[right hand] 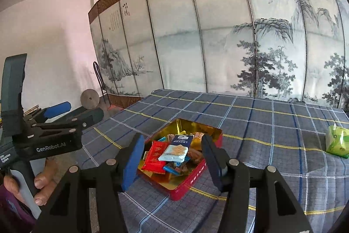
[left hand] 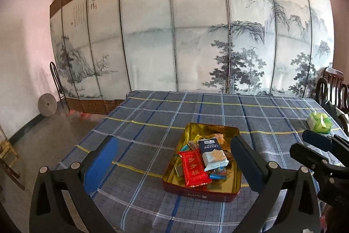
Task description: Organize snacks
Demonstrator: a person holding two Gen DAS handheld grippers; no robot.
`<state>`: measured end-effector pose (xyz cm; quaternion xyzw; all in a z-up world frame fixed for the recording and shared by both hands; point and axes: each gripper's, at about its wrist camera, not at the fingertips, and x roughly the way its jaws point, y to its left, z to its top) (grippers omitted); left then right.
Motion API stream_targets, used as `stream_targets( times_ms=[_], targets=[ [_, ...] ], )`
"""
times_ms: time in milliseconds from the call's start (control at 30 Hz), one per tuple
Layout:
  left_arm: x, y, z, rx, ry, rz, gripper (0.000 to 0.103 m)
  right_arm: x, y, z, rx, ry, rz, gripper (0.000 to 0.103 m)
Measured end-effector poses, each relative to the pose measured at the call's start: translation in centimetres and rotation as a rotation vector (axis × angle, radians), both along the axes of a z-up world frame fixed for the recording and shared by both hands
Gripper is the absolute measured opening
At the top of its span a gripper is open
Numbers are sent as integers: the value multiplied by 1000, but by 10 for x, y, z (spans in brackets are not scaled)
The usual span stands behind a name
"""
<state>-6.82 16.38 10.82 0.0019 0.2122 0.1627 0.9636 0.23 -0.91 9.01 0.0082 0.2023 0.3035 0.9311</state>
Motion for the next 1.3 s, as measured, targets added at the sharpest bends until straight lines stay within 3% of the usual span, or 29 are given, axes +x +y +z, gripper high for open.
stream_targets(
  times_ms=[100,167,400,867,967,1100,1300],
  targets=[
    [-5,-4,3,4,-3,-7,103,-7,-3,1,8,-8,1,57],
    [-8,-6,3,3,-2,-13,103,-10,-5,3,10,-17,0,63],
    [-12,-13,5,7,5,-22,103,-19,-12,5,23,-37,-3,64],
    [-1,-30,-6,44,71,-11,103,-3,-54,-23,3,28,-94,66],
    [4,-30,-12,51,82,12,103,14,-81,-39,-43,50,-159,72],
    [10,-24,-18,8,87,12,103,56,-134,-66,-117,121,-288,72],
    [20,-22,-27,3,132,40,103,139,-235,-122,-228,359,-558,72]
  ],
)
